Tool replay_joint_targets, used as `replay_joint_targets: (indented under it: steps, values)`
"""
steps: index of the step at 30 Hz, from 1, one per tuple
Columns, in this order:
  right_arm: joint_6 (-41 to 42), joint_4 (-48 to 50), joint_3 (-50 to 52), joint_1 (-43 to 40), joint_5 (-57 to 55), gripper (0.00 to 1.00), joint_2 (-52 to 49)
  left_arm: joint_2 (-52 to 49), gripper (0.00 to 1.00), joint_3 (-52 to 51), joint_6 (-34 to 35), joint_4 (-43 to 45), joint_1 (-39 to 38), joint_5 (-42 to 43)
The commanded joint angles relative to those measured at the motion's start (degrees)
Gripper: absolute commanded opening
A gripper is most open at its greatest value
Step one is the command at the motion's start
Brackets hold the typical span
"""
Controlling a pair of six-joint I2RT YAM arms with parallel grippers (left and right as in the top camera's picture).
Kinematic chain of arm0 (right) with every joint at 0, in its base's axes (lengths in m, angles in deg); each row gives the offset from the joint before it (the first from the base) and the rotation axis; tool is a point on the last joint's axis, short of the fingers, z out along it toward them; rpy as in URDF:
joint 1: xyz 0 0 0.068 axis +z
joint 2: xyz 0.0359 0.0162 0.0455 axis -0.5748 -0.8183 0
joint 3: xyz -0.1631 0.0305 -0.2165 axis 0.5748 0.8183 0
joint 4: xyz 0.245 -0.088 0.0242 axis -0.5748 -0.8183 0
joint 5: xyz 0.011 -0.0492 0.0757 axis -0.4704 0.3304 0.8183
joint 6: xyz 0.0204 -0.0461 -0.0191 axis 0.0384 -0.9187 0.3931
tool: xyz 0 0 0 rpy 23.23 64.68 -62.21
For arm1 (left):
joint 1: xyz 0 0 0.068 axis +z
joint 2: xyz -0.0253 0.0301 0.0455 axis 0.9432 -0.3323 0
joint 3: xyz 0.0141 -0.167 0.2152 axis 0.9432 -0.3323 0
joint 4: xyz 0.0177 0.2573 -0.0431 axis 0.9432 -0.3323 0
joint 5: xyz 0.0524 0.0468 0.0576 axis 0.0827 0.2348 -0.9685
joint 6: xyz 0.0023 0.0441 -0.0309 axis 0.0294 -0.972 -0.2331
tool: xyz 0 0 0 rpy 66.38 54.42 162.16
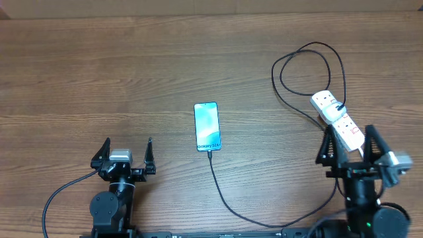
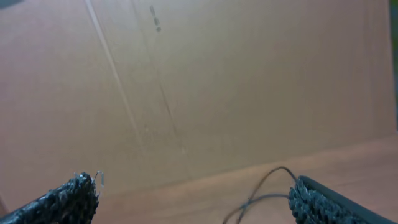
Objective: Plug charger to phone and switch on socket
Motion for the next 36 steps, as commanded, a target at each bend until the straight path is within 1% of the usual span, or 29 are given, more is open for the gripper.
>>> replay_joint_targets:
  steps: [1,4,5,15,26,29,36]
  values:
    - [1.7,7.2,6.5,-0.3,0.9,1.00,2.1,0.1,1.00,-0.2,-0.7,0.0,0.6,0.6]
    - [2.4,14.3,12.5,-0.3,0.9,1.00,3.0,0.1,1.00,-0.2,-0.7,0.0,0.6,0.6]
    - [2.4,15.0,13.6,-0.3,0.9,1.00,3.0,0.1,1.00,-0.2,-0.7,0.0,0.6,0.6]
    - [3.2,15.2,19.1,-0.4,0.4,1.00,3.0,0.1,0.99,-0.2,-0.7,0.0,0.6,0.6]
    - [2.9,3.3,19.4,-0.4,-1.3,1.00,3.0,0.1,1.00,-0.2,-0.7,0.0,0.6,0.6]
    - [1.3,3.5,19.4,-0.4,-1.2,1.00,3.0,0.1,1.00,-0.2,-0.7,0.0,0.6,0.6]
    - [1.2,3.5,19.4,-0.4,-1.2,1.00,3.0,0.1,0.99,-0.2,-0.7,0.0,0.6,0.6]
